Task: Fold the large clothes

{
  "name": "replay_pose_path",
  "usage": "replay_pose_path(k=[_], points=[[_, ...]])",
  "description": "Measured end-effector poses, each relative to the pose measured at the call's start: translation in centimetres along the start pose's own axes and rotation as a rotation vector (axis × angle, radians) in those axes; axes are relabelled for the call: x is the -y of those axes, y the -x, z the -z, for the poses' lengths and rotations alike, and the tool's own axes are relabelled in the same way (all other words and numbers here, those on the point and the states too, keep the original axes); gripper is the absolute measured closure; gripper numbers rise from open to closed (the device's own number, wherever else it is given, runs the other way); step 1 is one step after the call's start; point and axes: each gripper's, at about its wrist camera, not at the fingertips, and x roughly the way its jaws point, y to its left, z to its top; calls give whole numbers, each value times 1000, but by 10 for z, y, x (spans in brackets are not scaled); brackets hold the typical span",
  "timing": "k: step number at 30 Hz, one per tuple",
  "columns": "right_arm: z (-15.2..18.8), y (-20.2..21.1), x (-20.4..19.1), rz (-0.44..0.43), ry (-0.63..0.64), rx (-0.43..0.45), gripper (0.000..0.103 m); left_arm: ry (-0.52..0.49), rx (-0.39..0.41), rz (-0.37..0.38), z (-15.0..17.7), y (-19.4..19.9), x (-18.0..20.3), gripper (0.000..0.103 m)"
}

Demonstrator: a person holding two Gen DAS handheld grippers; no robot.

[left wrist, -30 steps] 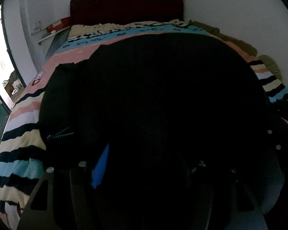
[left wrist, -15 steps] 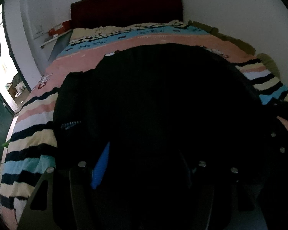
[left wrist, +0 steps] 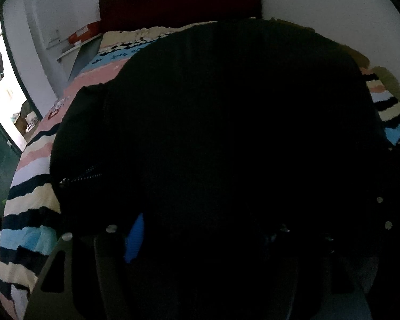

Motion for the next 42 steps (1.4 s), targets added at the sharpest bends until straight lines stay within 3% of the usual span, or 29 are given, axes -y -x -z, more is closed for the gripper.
replay_pose_path(k=[8,16,27,42], points=[[-1,-1,-5,51,8,-36,32,-17,12,-33,3,16,5,36],[19,46,-12,55,-31,16,32,13,83,-63,25,70,2,36],[68,119,-21,61,-98,94,31,16,215,-105,67,162,6,36],[134,180,2,85,-223,158,22,4,287,-201,121,236,24,36]])
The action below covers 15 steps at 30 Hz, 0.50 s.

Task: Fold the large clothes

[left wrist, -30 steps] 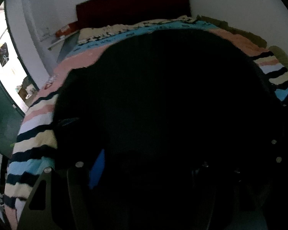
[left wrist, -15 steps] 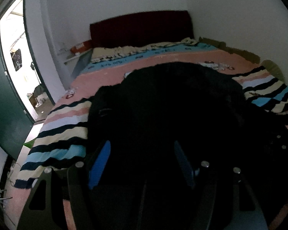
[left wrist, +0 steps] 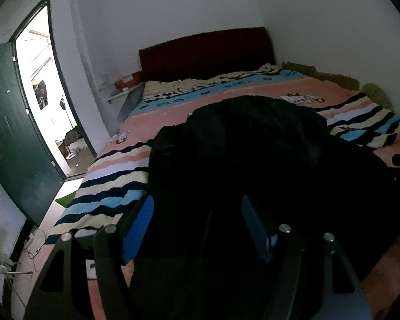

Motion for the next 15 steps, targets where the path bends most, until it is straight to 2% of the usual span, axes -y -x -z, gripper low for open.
replay_pose_path(k=[15], points=[[30,36,33,11,-88,54,15,27,-1,-15,23,30,-13,36]])
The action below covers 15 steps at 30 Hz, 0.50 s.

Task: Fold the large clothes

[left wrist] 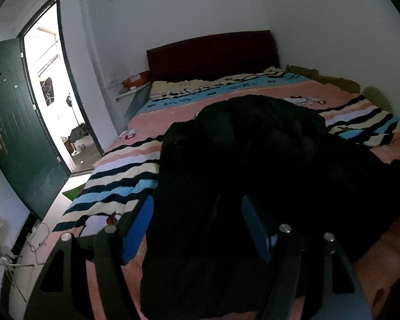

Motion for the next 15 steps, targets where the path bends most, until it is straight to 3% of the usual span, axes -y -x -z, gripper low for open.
replay_pose_path(k=[15], points=[[2,12,62,66,-99,5,4,104,-96,-9,26,-15,-44,35]])
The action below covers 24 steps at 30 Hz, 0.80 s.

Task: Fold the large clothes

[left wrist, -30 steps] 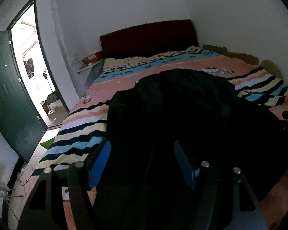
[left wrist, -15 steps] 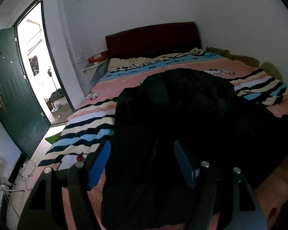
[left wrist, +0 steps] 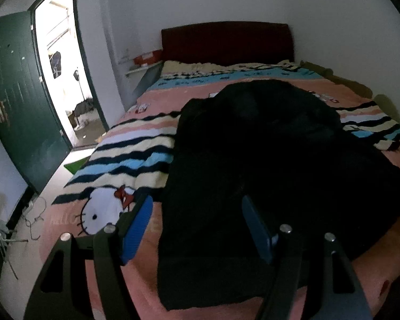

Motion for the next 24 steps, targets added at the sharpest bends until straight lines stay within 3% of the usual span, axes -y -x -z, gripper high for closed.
replay_pose_path(k=[14,24], points=[[5,-29,45,27,-79,-75,1,170,-136,61,28,-34,-58,35],[5,-68,47,-9,-76,-163,1,338,-253,179,52,-71,-89,35]])
